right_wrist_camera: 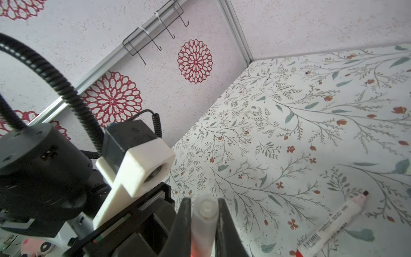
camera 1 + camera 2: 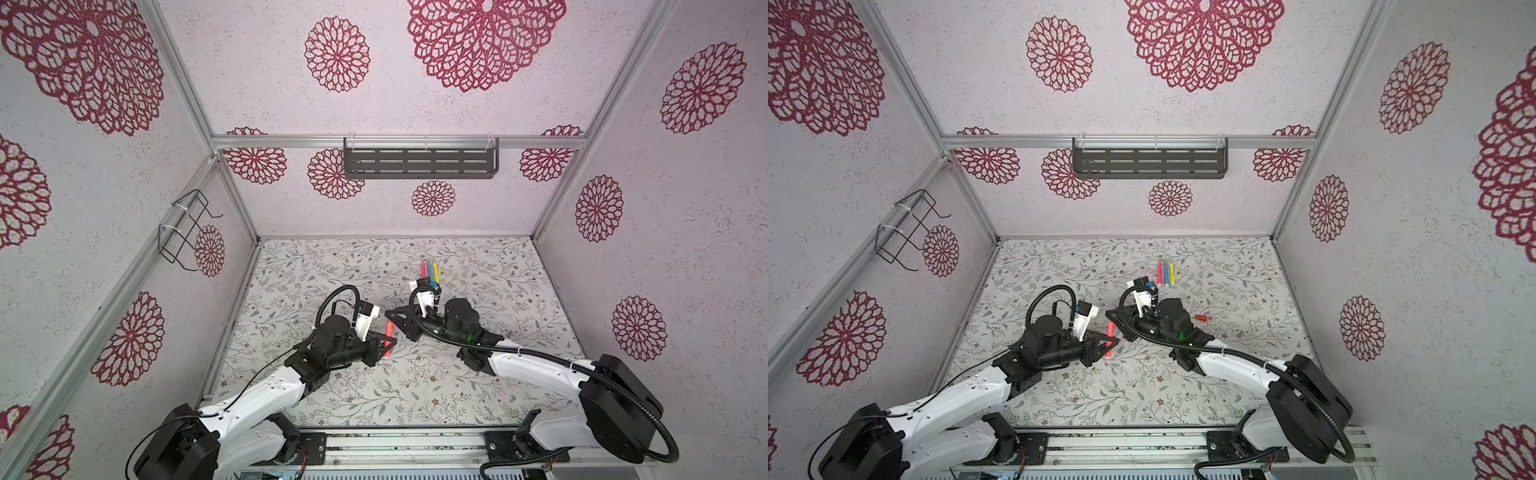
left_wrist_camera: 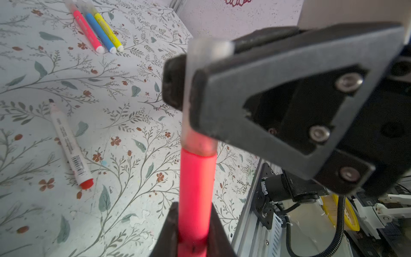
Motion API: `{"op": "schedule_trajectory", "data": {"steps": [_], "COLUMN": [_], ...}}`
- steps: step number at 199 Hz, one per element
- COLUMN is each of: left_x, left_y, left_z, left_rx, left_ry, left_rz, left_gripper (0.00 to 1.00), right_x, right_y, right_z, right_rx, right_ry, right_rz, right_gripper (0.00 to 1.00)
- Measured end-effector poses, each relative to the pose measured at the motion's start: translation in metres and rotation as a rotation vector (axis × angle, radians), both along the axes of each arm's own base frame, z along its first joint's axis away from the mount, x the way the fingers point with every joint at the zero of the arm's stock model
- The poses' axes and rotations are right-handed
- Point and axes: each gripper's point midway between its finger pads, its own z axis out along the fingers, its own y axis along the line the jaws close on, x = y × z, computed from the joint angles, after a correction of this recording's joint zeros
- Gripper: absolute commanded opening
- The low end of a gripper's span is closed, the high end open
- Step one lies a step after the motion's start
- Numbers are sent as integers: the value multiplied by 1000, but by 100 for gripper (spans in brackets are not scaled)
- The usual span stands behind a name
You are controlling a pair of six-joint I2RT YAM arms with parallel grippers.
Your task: Insert the pens into the pen caps
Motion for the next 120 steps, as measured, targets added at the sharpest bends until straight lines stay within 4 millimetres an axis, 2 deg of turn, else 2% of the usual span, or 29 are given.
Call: {"op": "schedule_trajectory", "data": {"steps": [73,120], "left_x": [-3,-4], "left_y": [2,7], "left_z": [-7,-24], "left_rx": [2,47], "left_ry": [33,88], "left_rz": [-19,-8], "left_gripper": [0,0], "right_x": [-3,-3], "right_y": [6,9], "right_z": [-12,-26], "right_rx": [3,-30], "right_ry": [1,58], "right_rz": [-44,-96], "right_gripper": [0,0]}}
